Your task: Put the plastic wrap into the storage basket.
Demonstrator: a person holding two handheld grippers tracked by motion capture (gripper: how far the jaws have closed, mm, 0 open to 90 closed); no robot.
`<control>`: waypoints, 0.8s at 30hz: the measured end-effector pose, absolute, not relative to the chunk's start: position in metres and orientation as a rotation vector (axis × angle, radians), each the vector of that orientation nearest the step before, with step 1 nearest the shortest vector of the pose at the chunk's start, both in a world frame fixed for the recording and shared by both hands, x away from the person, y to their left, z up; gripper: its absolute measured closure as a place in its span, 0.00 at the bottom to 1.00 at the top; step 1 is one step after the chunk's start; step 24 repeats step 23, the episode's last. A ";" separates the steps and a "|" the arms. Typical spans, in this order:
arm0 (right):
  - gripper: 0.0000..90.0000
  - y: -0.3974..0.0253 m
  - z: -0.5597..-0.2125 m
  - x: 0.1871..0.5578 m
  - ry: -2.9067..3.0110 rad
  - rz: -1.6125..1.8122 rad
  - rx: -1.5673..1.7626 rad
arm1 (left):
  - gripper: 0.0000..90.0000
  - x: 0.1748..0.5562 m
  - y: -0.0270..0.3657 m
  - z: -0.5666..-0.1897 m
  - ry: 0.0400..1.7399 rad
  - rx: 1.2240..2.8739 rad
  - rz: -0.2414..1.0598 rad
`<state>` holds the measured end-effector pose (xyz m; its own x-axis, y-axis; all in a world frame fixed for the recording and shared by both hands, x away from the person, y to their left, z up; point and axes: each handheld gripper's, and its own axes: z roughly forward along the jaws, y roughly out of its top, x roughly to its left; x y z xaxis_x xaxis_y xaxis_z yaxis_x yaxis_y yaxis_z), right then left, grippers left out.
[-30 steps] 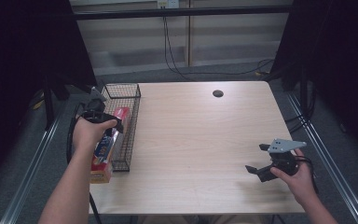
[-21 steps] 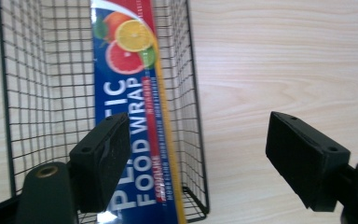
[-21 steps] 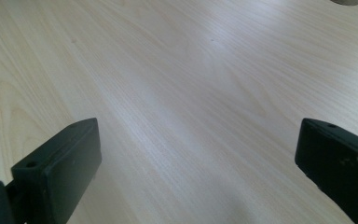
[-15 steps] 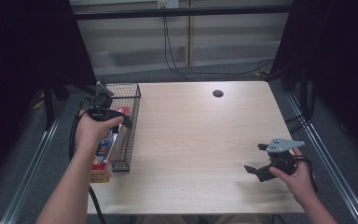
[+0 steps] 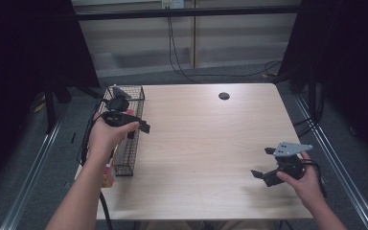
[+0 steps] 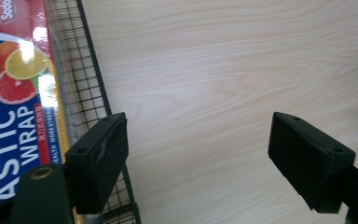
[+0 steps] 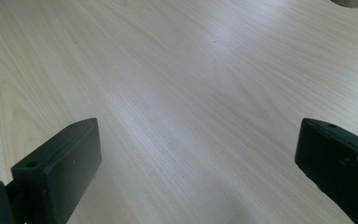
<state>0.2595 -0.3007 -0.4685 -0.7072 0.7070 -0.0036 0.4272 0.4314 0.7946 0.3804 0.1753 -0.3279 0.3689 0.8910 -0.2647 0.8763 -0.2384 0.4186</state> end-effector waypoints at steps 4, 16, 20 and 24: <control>0.00 -0.300 -0.468 0.259 2.350 1.161 0.975 | 0.21 0.377 0.169 -0.329 1.469 2.154 0.036; 0.00 -0.301 -0.468 0.259 2.351 1.160 0.974 | 0.16 0.366 0.151 -0.341 1.341 2.173 0.040; 0.00 -0.301 -0.469 0.259 2.355 1.154 0.968 | 0.13 0.362 0.144 -0.346 1.288 2.183 0.048; 0.00 -0.302 -0.469 0.259 2.350 1.153 0.976 | 0.11 0.358 0.138 -0.349 1.233 2.173 0.057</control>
